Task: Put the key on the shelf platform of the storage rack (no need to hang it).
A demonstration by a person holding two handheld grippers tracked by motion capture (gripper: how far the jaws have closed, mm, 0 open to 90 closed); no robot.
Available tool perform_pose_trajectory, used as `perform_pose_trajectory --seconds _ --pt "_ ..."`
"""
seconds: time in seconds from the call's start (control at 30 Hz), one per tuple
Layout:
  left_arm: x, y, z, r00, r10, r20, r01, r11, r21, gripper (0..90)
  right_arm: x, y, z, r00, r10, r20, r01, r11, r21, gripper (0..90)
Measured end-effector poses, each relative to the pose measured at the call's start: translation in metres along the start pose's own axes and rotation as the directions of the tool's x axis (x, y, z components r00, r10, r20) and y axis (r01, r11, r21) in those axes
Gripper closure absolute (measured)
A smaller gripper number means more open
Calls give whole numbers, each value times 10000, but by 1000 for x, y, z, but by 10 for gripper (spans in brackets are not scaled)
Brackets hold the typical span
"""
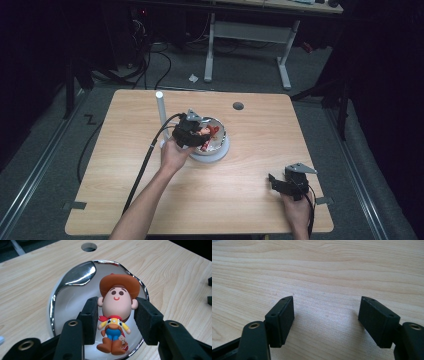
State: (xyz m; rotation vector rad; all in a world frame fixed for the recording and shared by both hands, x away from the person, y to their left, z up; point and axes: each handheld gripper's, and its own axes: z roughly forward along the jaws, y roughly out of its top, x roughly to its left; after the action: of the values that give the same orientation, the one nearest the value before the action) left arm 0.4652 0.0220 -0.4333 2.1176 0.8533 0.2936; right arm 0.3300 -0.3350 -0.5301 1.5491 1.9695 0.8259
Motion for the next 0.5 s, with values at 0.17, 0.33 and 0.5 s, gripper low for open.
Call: perform_pose_trajectory --seconds 0.17,0.33,0.5 --pt "1 -2 11 9999 -103 -2 103 9997 241 554 0 0 0 10000 -2 -2 2 10000 -1 292" --pt "-1 -4 20 9995 58 -297 -40 9982 603 552 0 0 0 10000 3 -4 -3 10000 -4 292" --pt "-3 -5 26 9984 140 -541 -91 9960 893 547 0 0 0 10000 18 -5 -18 10000 3 292"
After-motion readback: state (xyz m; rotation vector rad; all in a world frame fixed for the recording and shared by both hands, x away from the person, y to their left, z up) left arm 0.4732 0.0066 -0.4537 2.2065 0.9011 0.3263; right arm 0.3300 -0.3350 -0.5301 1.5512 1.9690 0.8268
